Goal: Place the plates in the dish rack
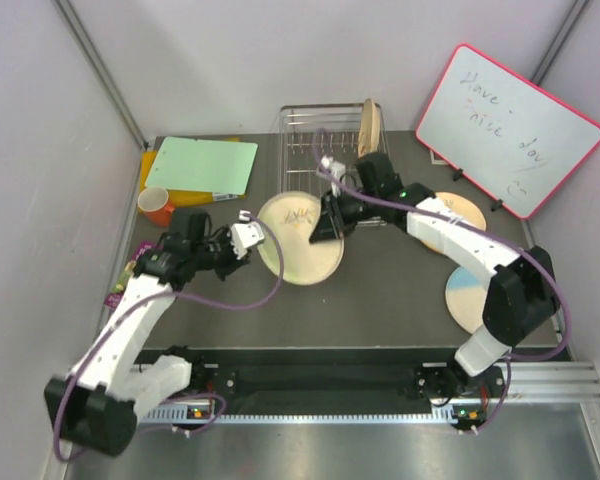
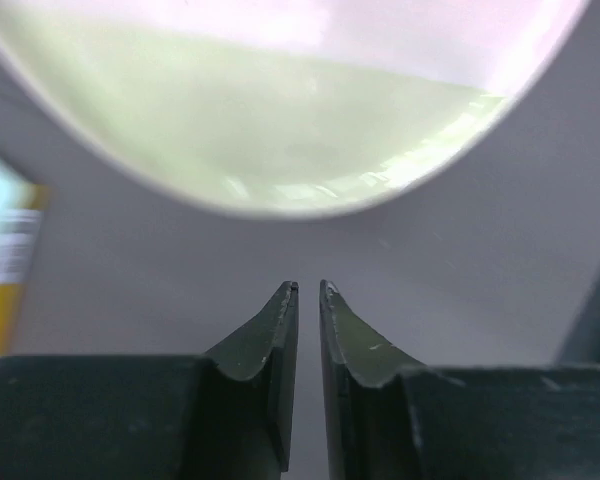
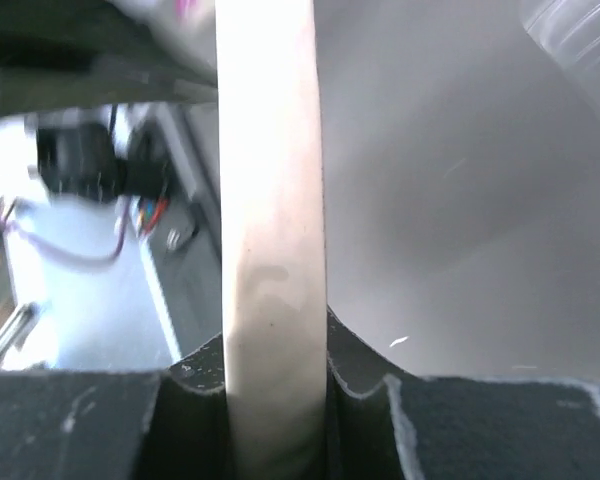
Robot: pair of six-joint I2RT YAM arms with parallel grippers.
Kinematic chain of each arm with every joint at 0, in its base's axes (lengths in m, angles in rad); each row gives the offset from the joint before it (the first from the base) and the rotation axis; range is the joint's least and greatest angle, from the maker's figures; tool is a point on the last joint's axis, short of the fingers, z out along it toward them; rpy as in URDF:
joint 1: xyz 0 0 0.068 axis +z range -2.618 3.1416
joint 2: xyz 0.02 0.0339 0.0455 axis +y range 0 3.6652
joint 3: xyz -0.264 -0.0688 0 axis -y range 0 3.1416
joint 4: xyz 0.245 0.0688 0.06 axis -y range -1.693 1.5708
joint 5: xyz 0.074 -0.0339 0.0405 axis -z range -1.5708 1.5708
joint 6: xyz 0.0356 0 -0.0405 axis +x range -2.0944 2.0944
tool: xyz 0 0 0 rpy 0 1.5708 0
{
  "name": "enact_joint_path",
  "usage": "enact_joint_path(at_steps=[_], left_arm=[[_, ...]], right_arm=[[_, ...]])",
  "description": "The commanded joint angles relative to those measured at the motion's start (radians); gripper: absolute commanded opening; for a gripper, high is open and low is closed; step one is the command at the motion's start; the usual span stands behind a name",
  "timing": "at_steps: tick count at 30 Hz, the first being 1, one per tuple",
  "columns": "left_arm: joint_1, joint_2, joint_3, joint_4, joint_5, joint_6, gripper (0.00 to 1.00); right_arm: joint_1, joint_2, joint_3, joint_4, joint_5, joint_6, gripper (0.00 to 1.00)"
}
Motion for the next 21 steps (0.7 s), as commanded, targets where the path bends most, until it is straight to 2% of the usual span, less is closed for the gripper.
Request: enact_joint_path(at_steps=[1,2,3,7,8,10,11,12,13,16,21], left_arm=[[0.014,-0.251,-0.021,0.206,-0.156,-0.270,0.27],[0.012,-0.313,-0.051,0.308,-0.214,-0.304,0.36],[0.012,-0.335,-0.080,0.344,-0.259,-0.326,0.47],[0.012,-0.366,-0.141,0.410,-0.424,-0.391,0.53],[0.012,-0.354,-0.144,0.428,-0.469,-0.428,0.54],[0.014,-0.334,-0.131,0.450,-0.561,-0.497,0.54],[0.014,-0.323,-0.128,0.450,-0.561,-0.502,0.54],[0.018,-0.328,-0.126,0.456,-0.561,-0.501,0.54],[0.023,-0.343,-0.134,0.462,-0.561,-0.498,0.54],[0.023,-0.355,-0.141,0.447,-0.532,-0.485,0.53],[0.023,-0.363,-0.157,0.416,-0.482,-0.496,0.53]], right_arm=[[-0.095,-0.002,0.330,-0.031,0.123,-0.031,0.00],[-0.102,0.021,0.447,-0.060,0.184,-0.034,0.00],[-0.101,0.074,0.506,-0.071,0.247,-0.042,0.00],[-0.095,0.249,0.813,-0.112,0.517,-0.095,0.00],[-0.089,0.288,0.935,-0.126,0.645,-0.108,0.00],[-0.076,0.385,1.022,-0.108,0.849,-0.158,0.00],[-0.069,0.414,1.101,-0.088,0.922,-0.174,0.00],[-0.064,0.466,1.129,-0.074,0.991,-0.186,0.00],[-0.061,0.487,1.148,-0.049,1.133,-0.219,0.00],[-0.056,0.546,1.162,0.072,1.357,-0.267,0.00],[-0.053,0.603,1.173,0.204,1.551,-0.304,0.00]])
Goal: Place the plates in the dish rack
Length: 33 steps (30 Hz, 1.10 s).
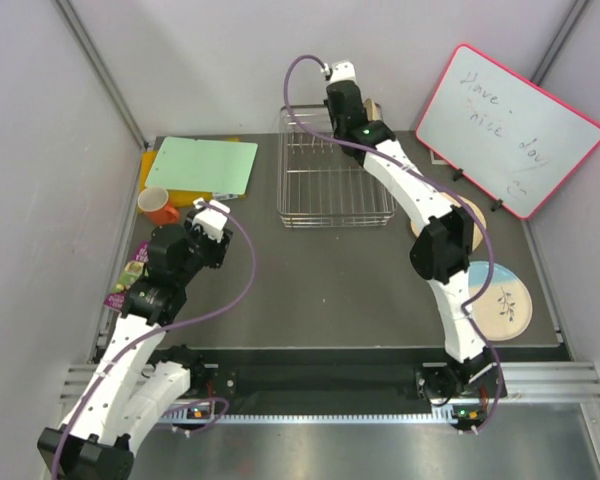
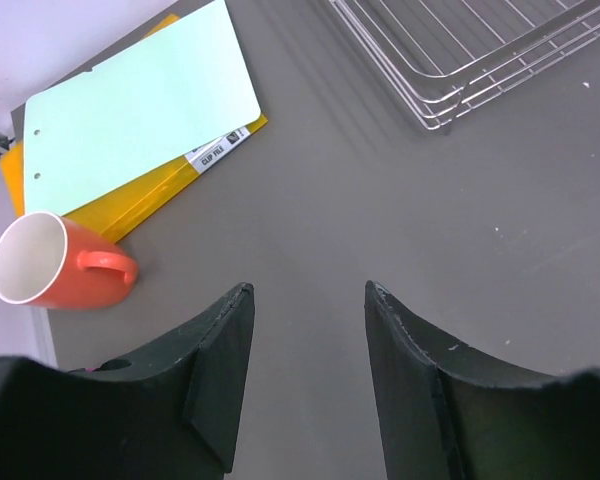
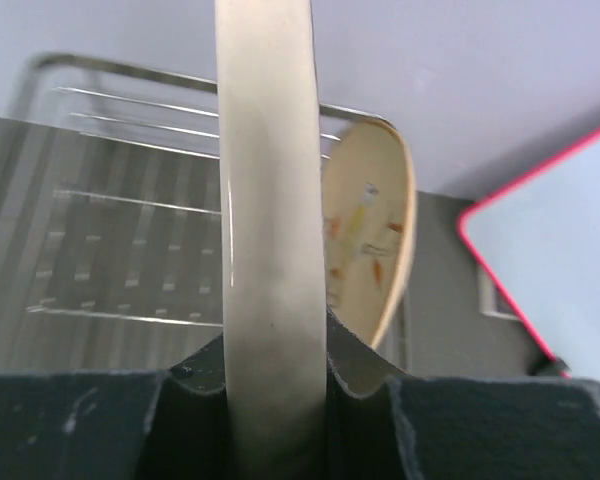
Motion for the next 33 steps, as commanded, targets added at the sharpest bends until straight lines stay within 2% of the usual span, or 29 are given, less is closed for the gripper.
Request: enact_joint_path(at_steps=[1,14,26,33], left_arm=[[0.005,-0.022,-0.027,0.043,0.034,-0.030,0.53],[0.005,0.027,-0.028,0.064,0.127,-0.006,0.53],[0.005,0.039,-0.057,0.072,0.138,-0.035,0.53],[0.005,0.065,-0.054,0.084,0.137,-0.050,0.53]], right_arm=[[0.012,-0.022,0.081,0.284,0.324,-0.074,0.00],[0.012,0.029,0.021,0.286,0.333,-0.065,0.00],[-0.011,0.053,0.011,0.170,0.198,0.084,0.00],[-0.045,0.078,0.006,0.134,0.149,0.112,0.00]])
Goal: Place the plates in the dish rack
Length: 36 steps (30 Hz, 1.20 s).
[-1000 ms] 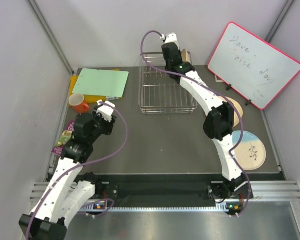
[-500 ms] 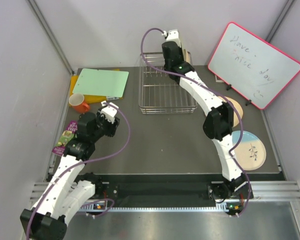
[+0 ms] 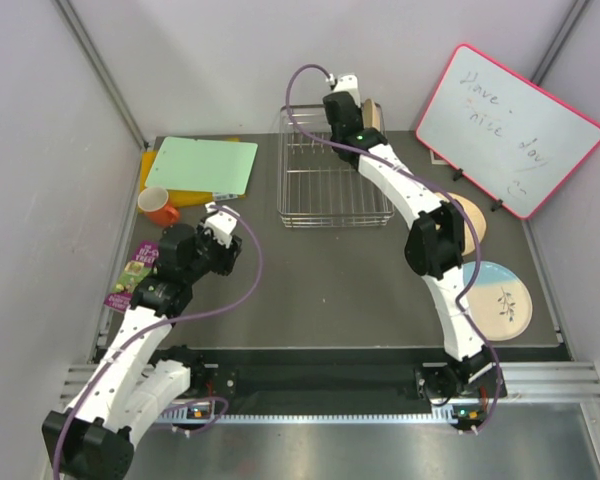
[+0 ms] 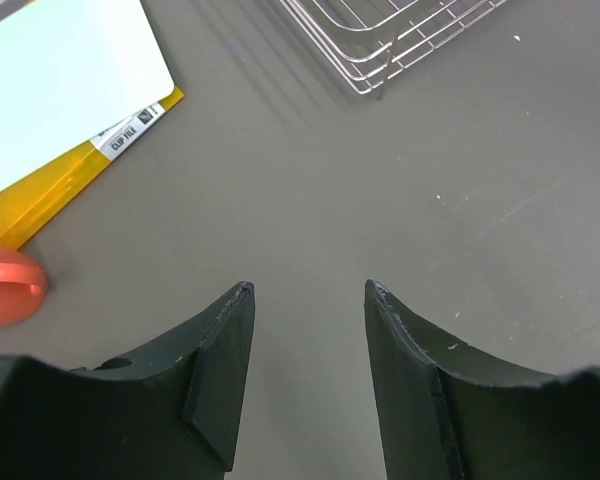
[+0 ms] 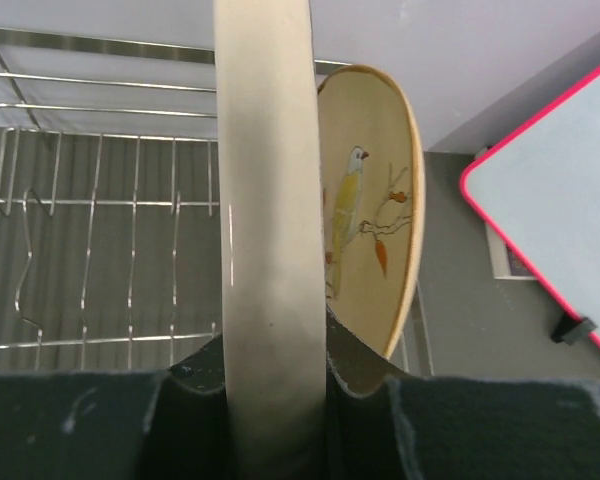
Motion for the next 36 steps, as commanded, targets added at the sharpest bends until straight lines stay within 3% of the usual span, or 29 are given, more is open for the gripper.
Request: enact_joint_path(at_steps=[1,36], left_arm=[[0.005,0.012,0.004,0.066,0.010,-0.024,0.53],[0.005,0.021,-0.074,0.127,0.097,-0.027,0.53]], right_arm=[[-0.026,-0.019,0.030,0.096,-0.004,0.039,0.00],[-0.021,-0.135,0.055,0.215,0.100,-0.081,0.00]])
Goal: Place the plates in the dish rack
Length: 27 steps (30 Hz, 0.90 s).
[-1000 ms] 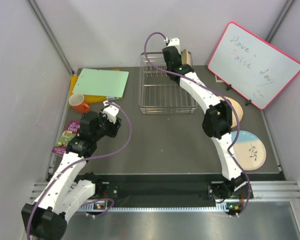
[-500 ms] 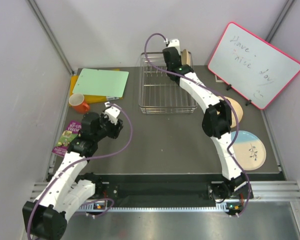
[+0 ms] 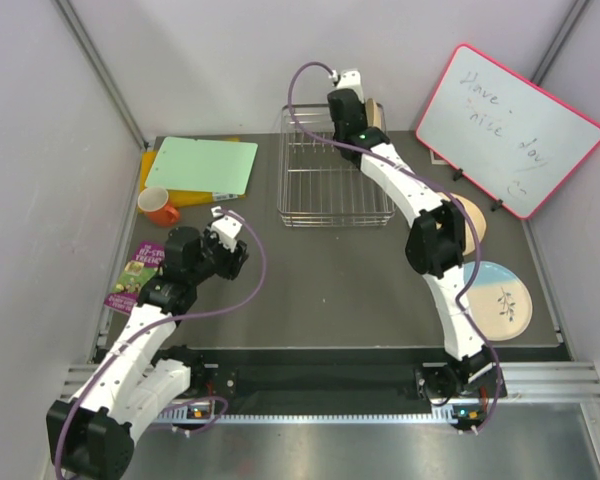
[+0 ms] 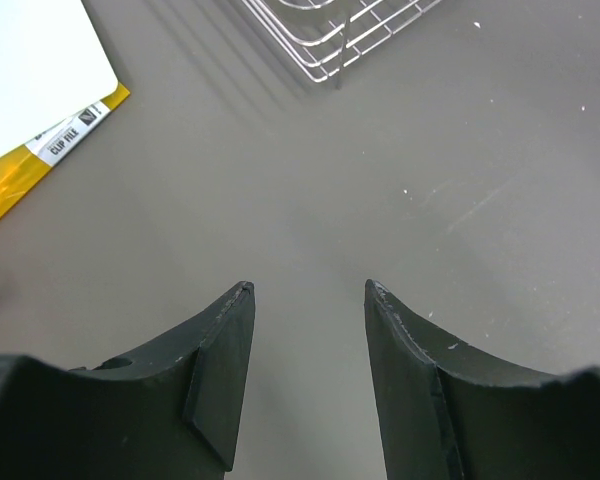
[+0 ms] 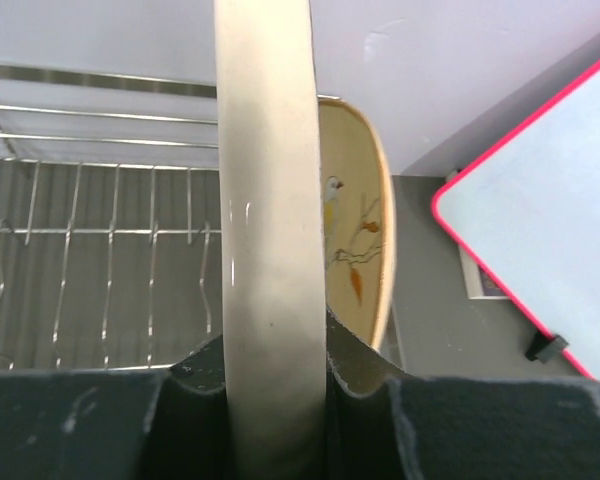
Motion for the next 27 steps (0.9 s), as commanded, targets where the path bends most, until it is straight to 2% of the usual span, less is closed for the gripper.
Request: enact_joint_path(at_steps=[1,27], left_arm=[[0.004,-0.014,-0.012,0.051,0.020,-0.013,0.53],[0.004,0.050,-0.001,0.038,0.013,-0.010,0.53]], right_arm=[[-0.002,-0.153,0.048,0.142,0.094,-0.032,0.00],[-0.076,-0.030,0.071,0.050,-0.110,0.078,0.00]])
